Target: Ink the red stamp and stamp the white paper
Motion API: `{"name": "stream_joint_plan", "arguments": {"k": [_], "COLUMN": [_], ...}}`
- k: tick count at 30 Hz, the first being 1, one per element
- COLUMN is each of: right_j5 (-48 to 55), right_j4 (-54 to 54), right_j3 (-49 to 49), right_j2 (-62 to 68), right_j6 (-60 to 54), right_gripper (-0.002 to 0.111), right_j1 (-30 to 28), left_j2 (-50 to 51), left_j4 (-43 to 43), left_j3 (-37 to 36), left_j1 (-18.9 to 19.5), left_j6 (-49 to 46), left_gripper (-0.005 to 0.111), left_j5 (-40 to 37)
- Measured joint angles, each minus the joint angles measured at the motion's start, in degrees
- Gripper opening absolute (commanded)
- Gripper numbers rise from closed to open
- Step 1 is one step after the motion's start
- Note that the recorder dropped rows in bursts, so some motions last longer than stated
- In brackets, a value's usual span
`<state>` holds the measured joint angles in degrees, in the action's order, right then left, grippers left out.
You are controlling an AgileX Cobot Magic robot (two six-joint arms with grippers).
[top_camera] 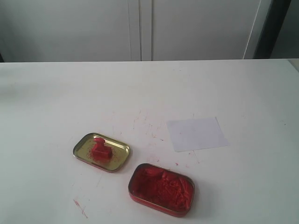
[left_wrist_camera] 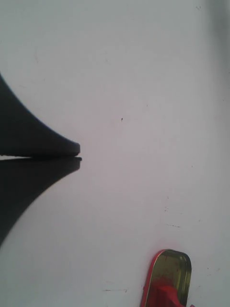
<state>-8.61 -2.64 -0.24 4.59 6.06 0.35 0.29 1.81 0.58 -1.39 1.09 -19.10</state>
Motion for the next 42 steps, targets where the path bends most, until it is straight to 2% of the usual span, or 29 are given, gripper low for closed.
{"name": "stream_joint_plan", "arguments": {"k": [21, 32, 42], "right_j5": [0.51, 7.69, 8.61], "right_j4": [0.0, 0.0, 0.0], "right_j3": [0.0, -7.68, -14.08], "right_j2": [0.0, 3.51, 11.26], "right_j6": [-2.75, -3.07, -4.12], "right_gripper": [0.0, 0.0, 0.0], "right_j1": [0.0, 0.0, 0.0], "left_j2": [0.0, 0.0, 0.0], "left_j4": [0.0, 0.0, 0.0], "left_j3": [0.0, 0.0, 0.0], "left_j1": [0.0, 0.0, 0.0], "left_j6": [0.0, 0.0, 0.0], "left_gripper": [0.0, 0.0, 0.0], "left_j5": [0.0, 0.0, 0.0]}}
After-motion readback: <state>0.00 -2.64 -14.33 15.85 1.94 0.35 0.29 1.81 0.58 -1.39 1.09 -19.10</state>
